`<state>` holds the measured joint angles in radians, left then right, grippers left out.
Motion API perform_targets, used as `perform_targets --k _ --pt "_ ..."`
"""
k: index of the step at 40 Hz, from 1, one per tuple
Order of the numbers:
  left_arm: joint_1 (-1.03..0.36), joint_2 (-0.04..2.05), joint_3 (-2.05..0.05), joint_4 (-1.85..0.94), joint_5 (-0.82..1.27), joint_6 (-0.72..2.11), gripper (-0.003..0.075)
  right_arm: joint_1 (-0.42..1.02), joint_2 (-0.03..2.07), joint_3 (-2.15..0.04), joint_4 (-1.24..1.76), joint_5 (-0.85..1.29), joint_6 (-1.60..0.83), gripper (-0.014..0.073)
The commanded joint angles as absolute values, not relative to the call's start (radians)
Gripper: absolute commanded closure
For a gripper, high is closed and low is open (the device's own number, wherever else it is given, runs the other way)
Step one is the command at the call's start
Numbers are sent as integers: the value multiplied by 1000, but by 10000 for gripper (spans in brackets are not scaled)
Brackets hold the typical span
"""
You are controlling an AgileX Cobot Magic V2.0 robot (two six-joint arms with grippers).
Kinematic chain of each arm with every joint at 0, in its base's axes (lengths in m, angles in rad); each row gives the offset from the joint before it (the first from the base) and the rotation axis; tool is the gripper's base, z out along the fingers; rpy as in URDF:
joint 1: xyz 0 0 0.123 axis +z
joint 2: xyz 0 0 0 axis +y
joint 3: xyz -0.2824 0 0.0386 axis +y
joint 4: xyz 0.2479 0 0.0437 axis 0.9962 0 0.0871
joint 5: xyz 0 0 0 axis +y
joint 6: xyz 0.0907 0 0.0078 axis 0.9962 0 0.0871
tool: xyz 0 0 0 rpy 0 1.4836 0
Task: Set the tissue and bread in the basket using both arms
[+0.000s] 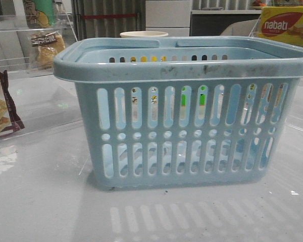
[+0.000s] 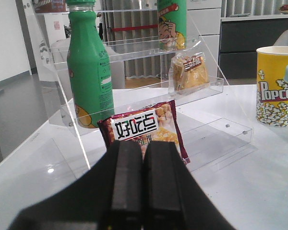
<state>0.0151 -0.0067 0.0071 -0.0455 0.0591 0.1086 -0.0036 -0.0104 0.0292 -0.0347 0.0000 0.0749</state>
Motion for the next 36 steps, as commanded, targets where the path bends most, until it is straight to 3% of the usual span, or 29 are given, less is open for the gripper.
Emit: perform_targets --k 1,31,36 --pt "8 -23 5 -56 -27 107 629 -5 -28 30 -45 -89 78 536" --pt "8 -23 5 -56 -27 107 629 -5 -28 30 -45 -93 78 536" --pt "8 -23 5 55 -27 119 629 -5 -28 30 -45 -95 78 536"
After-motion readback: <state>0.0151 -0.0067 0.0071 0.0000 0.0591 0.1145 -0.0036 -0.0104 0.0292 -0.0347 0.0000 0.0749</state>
